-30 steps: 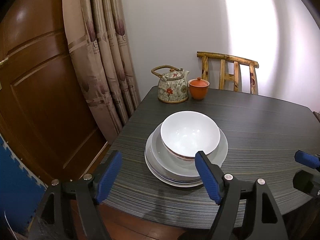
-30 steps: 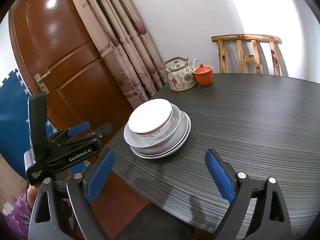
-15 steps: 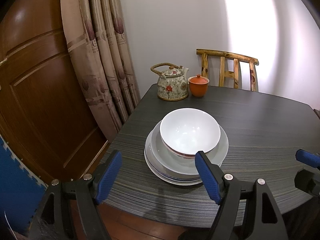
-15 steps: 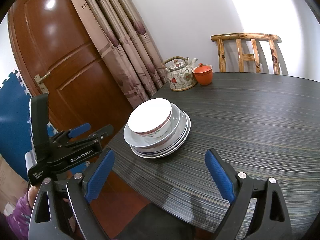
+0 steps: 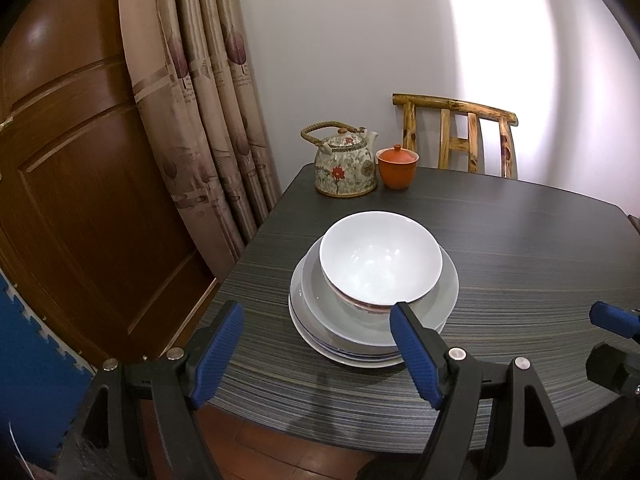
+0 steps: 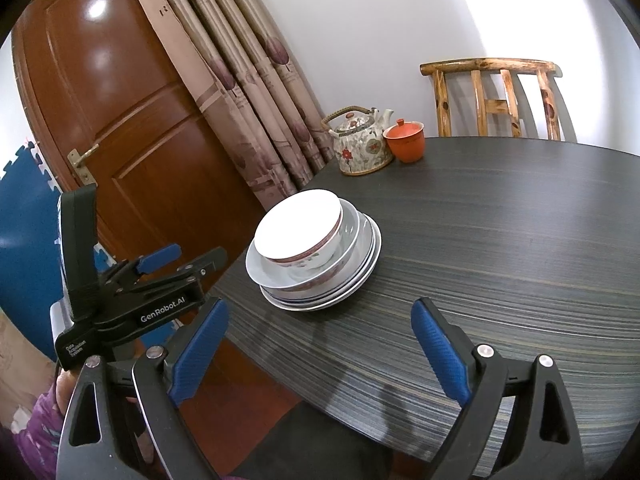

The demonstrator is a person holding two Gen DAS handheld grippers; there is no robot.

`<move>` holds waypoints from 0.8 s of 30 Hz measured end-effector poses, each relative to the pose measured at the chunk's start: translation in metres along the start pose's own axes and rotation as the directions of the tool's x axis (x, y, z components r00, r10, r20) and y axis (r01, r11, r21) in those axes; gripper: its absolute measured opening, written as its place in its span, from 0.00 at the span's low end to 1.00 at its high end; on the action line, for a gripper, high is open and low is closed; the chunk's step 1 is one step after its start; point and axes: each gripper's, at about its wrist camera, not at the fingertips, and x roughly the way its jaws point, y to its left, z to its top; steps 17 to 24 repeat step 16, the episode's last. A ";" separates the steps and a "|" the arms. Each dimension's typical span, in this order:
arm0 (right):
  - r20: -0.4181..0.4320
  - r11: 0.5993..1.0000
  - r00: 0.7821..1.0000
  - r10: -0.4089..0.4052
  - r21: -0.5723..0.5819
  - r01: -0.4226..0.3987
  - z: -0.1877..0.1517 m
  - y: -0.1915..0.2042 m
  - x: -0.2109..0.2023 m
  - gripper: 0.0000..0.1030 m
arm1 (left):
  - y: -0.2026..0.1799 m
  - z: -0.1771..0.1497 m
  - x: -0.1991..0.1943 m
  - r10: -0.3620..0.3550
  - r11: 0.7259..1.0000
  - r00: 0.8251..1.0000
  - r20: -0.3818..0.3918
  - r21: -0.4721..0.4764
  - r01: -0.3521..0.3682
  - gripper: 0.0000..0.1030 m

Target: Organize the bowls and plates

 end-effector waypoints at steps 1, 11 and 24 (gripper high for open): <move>-0.002 1.000 1.000 0.001 0.001 -0.001 -0.001 0.000 0.001 0.89 | -0.001 0.000 0.001 0.001 1.000 1.000 0.000 0.001 -0.001 0.75; -0.017 1.000 1.000 0.002 0.025 -0.001 -0.005 -0.011 0.000 0.89 | 0.005 -0.005 -0.002 0.027 1.000 0.998 0.057 0.001 -0.027 0.75; 0.026 0.992 0.993 -0.113 0.060 0.111 0.001 -0.066 -0.022 0.96 | 0.000 -0.003 -0.003 0.027 0.999 0.999 0.029 0.023 -0.027 0.75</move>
